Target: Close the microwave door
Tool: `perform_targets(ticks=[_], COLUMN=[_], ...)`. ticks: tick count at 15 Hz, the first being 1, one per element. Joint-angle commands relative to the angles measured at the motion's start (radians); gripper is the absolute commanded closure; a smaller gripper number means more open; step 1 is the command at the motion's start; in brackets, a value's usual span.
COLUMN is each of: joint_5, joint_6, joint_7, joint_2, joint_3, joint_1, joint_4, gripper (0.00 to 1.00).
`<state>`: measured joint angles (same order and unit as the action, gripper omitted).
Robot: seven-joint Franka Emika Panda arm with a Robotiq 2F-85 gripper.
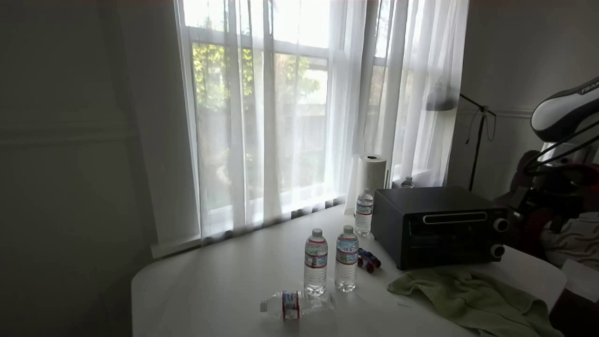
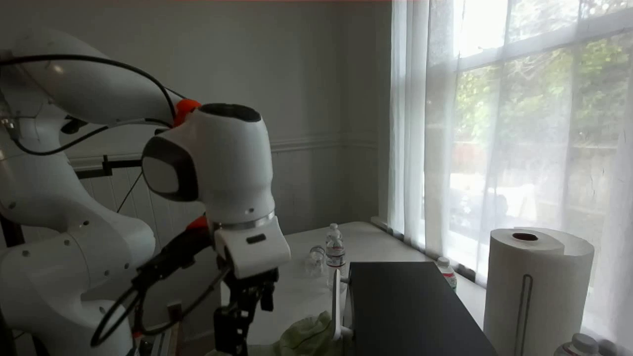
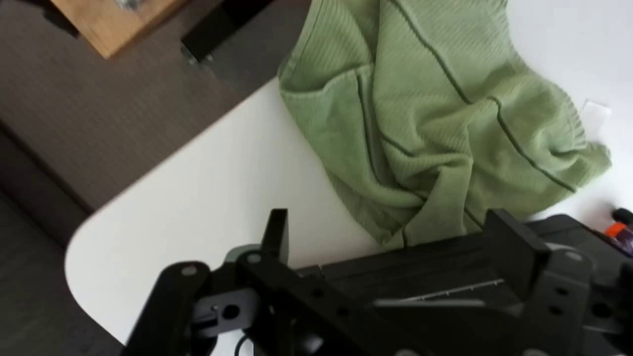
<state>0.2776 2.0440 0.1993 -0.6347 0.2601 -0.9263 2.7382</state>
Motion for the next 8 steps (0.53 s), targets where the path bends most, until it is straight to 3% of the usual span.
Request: perform_targets(ticks=[1,2,4,6,7,8], joint_5=[-0.056,-0.12,-0.123,-0.126,-0.03,-0.031], joint_6=[-0.231,-0.11,-0.18,-0.192,-0.218,-0.218], joint_7=[-0.221,-0.214,-0.284,-0.299,-0.204,-0.204], joint_2=[-0.218,-0.07,-0.143,-0.171,-0.214,-0.212], joint_3=[0.117,-0.064,-0.011,0.0,0.125,0.125], joint_1=[0.01,0.155,0.159,0.157,0.012,0.01], joint_4=[0.006,0.007,0.005,0.007,0.005,0.005], gripper=[0.0,0.0,0.0,0.0,0.0,0.0])
